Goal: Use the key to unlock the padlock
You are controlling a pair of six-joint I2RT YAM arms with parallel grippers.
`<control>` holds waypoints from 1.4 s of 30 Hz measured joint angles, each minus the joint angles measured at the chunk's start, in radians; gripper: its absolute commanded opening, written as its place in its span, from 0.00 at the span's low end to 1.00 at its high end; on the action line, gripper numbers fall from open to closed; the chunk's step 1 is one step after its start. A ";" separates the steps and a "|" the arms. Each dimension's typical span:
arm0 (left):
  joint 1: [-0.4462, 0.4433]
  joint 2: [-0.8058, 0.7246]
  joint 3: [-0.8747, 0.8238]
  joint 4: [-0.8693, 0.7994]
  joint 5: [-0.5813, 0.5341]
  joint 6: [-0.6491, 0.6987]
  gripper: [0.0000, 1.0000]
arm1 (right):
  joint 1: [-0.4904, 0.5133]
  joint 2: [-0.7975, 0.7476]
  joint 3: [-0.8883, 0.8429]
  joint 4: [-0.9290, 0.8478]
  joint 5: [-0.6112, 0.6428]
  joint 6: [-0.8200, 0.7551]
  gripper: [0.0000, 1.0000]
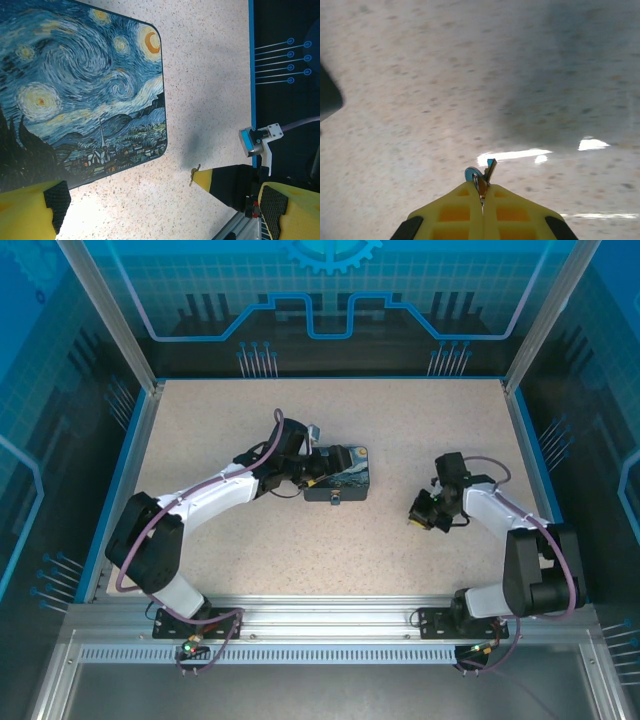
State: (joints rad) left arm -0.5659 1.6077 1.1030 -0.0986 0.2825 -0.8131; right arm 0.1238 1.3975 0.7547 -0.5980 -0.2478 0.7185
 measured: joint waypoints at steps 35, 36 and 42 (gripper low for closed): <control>0.035 0.150 -0.271 0.889 0.185 -0.424 0.34 | 0.299 0.158 0.452 0.121 -0.008 0.445 0.00; 0.035 0.151 -0.272 0.896 0.185 -0.428 0.32 | 0.299 0.158 0.452 0.121 -0.006 0.446 0.00; 0.031 0.167 -0.274 0.924 0.185 -0.446 0.28 | 0.299 0.159 0.454 0.121 -0.003 0.450 0.00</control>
State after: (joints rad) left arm -0.5350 1.7748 0.8291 0.8257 0.4675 -1.2591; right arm 0.4229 1.5562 1.2083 -0.4767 -0.2508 1.1683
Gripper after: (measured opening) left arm 0.293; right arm 0.050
